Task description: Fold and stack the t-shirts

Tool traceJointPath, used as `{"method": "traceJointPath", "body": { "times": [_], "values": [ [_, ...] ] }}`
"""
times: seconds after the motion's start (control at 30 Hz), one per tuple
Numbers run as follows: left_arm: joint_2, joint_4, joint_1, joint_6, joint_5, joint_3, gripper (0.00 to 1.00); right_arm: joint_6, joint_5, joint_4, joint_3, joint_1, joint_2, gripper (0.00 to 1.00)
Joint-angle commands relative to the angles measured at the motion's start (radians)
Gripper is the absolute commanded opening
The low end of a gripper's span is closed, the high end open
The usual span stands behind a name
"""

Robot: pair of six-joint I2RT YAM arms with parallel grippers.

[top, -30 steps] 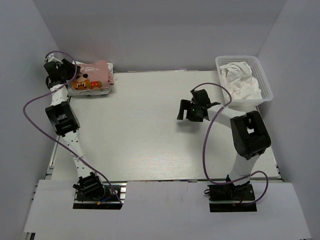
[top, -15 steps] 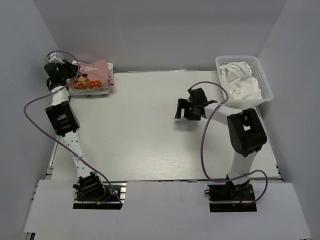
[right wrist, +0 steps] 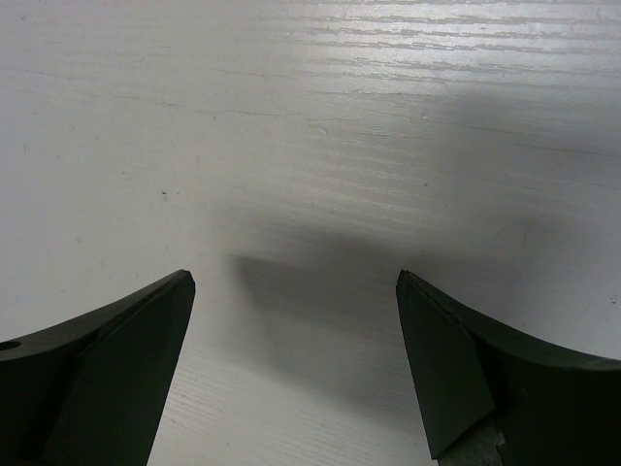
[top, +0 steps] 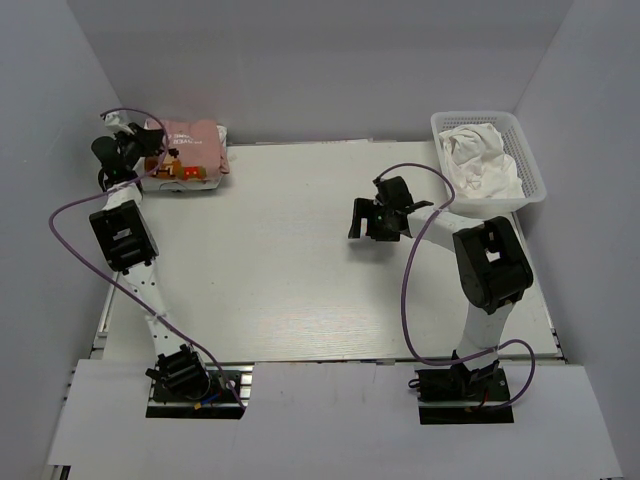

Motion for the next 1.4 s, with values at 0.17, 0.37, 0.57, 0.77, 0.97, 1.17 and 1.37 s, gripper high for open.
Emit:
{"method": "traceJointPath", "body": {
  "times": [0.17,0.37,0.57,0.77,0.97,1.17,1.37],
  "values": [
    [-0.064,0.038,-0.017,-0.007,-0.011,0.114,0.00,-0.019,0.023,-0.004,0.032,0.007,0.017,0.90],
    [0.021,-0.037,-0.017,0.042,-0.109,0.165,0.00,-0.022,0.026,-0.015,0.046,0.004,0.030,0.90],
    [-0.002,-0.112,-0.017,0.073,-0.234,0.088,1.00,-0.025,0.044,-0.044,0.062,0.004,0.038,0.90],
    [-0.077,-0.195,-0.017,0.073,-0.320,0.065,1.00,-0.026,0.037,-0.042,0.055,0.007,0.020,0.90],
    [-0.201,-0.275,-0.037,0.101,-0.379,0.009,1.00,-0.025,0.014,-0.007,0.016,0.011,-0.019,0.90],
    [-0.315,-0.305,-0.086,0.156,-0.482,-0.097,1.00,-0.034,0.018,0.007,-0.027,0.020,-0.054,0.90],
    [-0.387,-0.296,-0.153,0.165,-0.406,-0.211,1.00,-0.045,0.011,0.027,-0.052,0.024,-0.077,0.90]
  ]
}}
